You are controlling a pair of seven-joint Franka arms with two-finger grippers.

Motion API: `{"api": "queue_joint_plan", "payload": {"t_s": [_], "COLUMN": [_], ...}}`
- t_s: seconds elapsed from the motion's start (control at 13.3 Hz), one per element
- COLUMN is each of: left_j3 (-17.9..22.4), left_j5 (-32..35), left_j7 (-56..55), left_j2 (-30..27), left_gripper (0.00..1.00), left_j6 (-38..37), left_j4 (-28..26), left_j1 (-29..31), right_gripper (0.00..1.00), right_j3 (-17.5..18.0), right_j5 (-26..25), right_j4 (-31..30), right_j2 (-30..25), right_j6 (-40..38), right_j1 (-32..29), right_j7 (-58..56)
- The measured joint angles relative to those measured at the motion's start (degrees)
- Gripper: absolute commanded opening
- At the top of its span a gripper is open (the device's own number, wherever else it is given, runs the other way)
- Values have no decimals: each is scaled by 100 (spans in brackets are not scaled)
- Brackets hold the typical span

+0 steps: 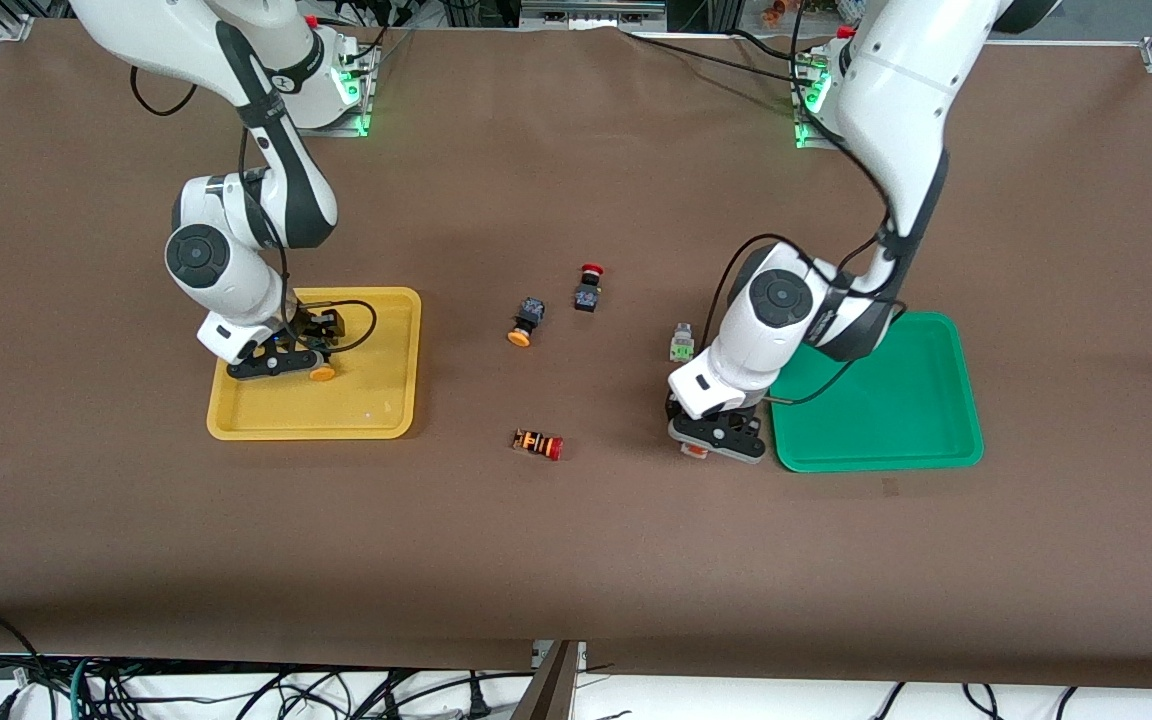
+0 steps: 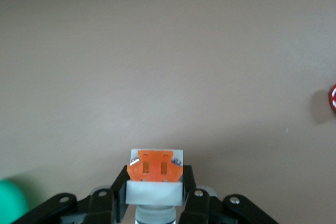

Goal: Place green and yellow buttons in trays
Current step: 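Place the yellow button in the yellow tray while the left gripper carries the orange block, then grasp another yellow button with the right gripper while the left gripper grasps the green block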

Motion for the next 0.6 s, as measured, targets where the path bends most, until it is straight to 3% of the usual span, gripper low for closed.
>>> {"api": "queue_joint_plan", "payload": {"t_s": [0.15, 0.3, 0.45, 0.6], "left_j3": [12, 28, 40, 40], "left_j5": [6, 17, 20, 20], "left_j7": [213, 790, 1711, 2465], "left_j2": [-494, -743, -766, -652], "left_gripper": [1, 0, 0, 5], "left_j6": [-1159, -1846, -2029, -2028], "left_j4": [-2, -22, -82, -243], "left_j1": [185, 480, 928, 1377], "right_gripper": [82, 82, 85, 85], "right_j3": [373, 906, 1317, 1486], "right_j5": [16, 39, 54, 57], "right_j4": [412, 864, 1172, 1491], "right_j2": [-47, -50, 53, 366], "right_j6": [-528, -873, -955, -942], "right_j1": [12, 80, 365, 821], "right_j7": [765, 1859, 3166, 4385]}}
